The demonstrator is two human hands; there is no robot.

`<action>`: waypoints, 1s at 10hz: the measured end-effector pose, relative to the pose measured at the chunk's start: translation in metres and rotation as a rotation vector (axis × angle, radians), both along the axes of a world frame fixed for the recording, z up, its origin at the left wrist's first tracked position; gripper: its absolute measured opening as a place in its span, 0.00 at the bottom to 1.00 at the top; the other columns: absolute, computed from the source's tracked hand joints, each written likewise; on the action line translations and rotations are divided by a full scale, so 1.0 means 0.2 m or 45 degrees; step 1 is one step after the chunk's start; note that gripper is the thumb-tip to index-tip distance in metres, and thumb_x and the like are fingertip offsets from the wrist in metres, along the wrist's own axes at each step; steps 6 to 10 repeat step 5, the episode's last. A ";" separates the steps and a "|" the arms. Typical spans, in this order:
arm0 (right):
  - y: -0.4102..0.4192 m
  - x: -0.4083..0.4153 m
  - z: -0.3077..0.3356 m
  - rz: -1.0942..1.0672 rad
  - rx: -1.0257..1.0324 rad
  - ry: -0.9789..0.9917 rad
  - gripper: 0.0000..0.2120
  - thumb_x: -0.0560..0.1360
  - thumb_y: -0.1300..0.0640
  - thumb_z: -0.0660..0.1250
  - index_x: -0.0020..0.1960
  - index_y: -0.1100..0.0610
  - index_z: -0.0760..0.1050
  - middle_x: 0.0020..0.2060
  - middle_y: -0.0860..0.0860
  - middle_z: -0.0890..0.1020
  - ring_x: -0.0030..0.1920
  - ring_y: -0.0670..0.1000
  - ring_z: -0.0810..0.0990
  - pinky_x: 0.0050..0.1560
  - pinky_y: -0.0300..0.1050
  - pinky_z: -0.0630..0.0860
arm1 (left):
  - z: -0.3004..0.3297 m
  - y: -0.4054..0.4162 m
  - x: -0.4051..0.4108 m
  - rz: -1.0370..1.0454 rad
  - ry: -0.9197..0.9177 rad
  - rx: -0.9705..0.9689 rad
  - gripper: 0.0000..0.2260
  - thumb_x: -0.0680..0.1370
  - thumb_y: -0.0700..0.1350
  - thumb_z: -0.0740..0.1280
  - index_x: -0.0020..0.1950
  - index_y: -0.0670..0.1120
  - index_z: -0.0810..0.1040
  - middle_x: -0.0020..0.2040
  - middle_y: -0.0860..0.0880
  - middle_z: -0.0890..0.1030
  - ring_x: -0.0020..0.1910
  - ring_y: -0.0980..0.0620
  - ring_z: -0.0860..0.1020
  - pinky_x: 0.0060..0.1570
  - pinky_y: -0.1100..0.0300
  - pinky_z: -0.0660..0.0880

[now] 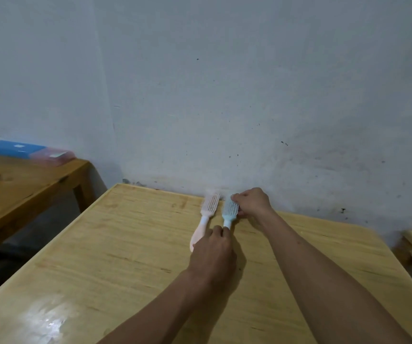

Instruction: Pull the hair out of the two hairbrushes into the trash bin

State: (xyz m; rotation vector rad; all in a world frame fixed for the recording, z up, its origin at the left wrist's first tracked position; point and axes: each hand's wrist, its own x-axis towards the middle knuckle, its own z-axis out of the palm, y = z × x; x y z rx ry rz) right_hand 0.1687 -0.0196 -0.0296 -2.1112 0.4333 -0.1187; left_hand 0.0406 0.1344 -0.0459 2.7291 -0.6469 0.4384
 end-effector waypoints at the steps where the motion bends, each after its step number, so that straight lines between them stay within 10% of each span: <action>1: 0.00 0.06 -0.04 -0.008 -0.053 0.037 0.18 0.76 0.52 0.73 0.46 0.69 0.85 0.43 0.61 0.88 0.45 0.61 0.88 0.53 0.62 0.85 | -0.04 -0.01 0.03 -0.029 -0.051 0.060 0.16 0.63 0.43 0.77 0.48 0.40 0.82 0.36 0.47 0.81 0.33 0.49 0.80 0.26 0.58 0.74; 3: 0.01 0.06 -0.03 -0.039 -0.203 0.117 0.20 0.75 0.46 0.70 0.47 0.65 0.84 0.43 0.59 0.87 0.42 0.59 0.85 0.35 0.45 0.74 | -0.05 -0.05 0.04 -0.036 -0.147 0.088 0.20 0.56 0.49 0.83 0.42 0.42 0.84 0.30 0.50 0.80 0.25 0.53 0.77 0.18 0.61 0.67; 5: 0.01 0.02 -0.01 -0.094 -0.100 0.117 0.22 0.77 0.44 0.70 0.51 0.66 0.81 0.50 0.62 0.86 0.51 0.60 0.86 0.42 0.49 0.76 | -0.04 0.00 -0.01 -0.061 -0.175 -0.135 0.25 0.70 0.53 0.76 0.60 0.39 0.80 0.45 0.44 0.84 0.38 0.48 0.83 0.29 0.59 0.78; 10: 0.01 0.02 -0.01 -0.094 -0.100 0.117 0.22 0.77 0.44 0.70 0.51 0.66 0.81 0.50 0.62 0.86 0.51 0.60 0.86 0.42 0.49 0.76 | -0.04 0.00 -0.01 -0.061 -0.175 -0.135 0.25 0.70 0.53 0.76 0.60 0.39 0.80 0.45 0.44 0.84 0.38 0.48 0.83 0.29 0.59 0.78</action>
